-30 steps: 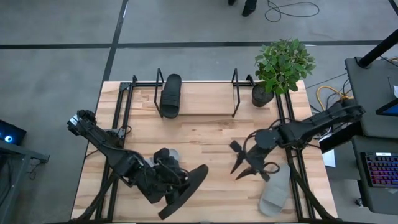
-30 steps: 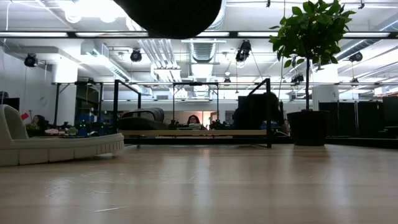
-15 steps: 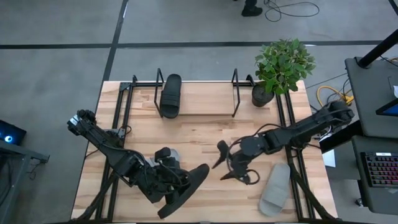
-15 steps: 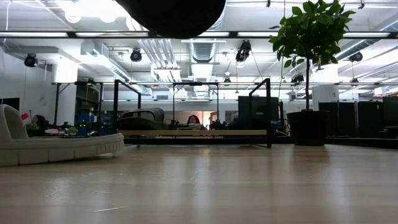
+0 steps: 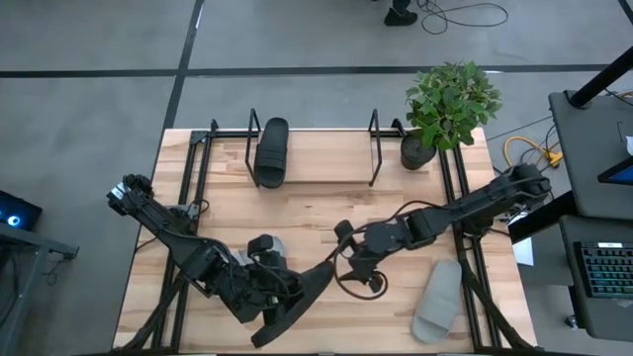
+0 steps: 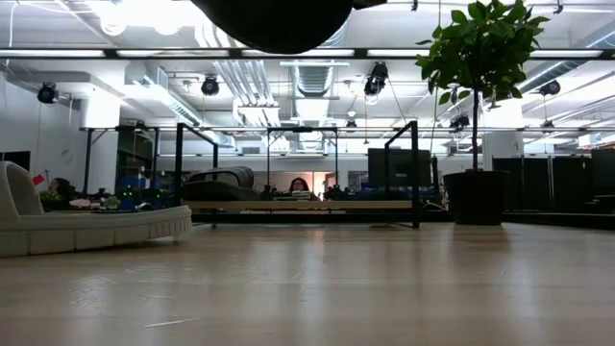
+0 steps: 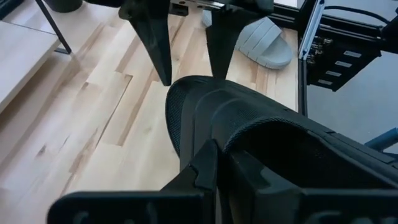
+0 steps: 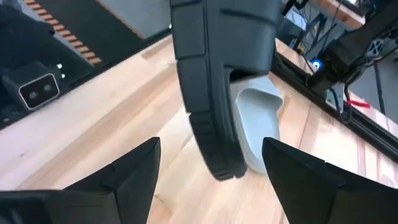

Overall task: Pick and place slides into the shelf
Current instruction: Put the black slipper on the shelf

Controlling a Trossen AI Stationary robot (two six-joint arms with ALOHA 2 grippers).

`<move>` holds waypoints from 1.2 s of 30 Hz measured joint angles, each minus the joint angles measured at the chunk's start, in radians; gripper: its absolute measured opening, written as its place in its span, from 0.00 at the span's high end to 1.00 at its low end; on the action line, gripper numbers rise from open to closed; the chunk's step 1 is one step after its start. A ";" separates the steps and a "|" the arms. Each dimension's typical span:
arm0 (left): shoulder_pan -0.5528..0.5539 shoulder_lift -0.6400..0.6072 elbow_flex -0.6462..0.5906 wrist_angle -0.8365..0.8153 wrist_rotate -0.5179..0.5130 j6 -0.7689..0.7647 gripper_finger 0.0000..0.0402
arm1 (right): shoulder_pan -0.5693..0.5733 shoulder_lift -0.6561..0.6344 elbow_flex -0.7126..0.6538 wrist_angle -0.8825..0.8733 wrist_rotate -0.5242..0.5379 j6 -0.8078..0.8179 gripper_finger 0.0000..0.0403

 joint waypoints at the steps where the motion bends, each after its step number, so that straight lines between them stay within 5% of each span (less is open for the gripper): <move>1: 0.000 0.000 0.000 0.001 -0.002 0.000 1.00 | 0.000 0.006 0.008 0.001 0.000 0.000 0.32; 22: 0.011 0.000 -0.013 0.069 -0.106 0.099 1.00 | -0.004 0.031 0.036 0.008 0.000 0.026 0.43; 28: 0.012 0.000 -0.014 0.077 -0.111 0.101 1.00 | -0.004 0.033 0.037 0.008 0.008 0.018 0.56; 36: 0.013 0.000 -0.014 0.112 -0.126 0.144 1.00 | -0.003 0.034 0.044 0.000 0.002 0.019 0.87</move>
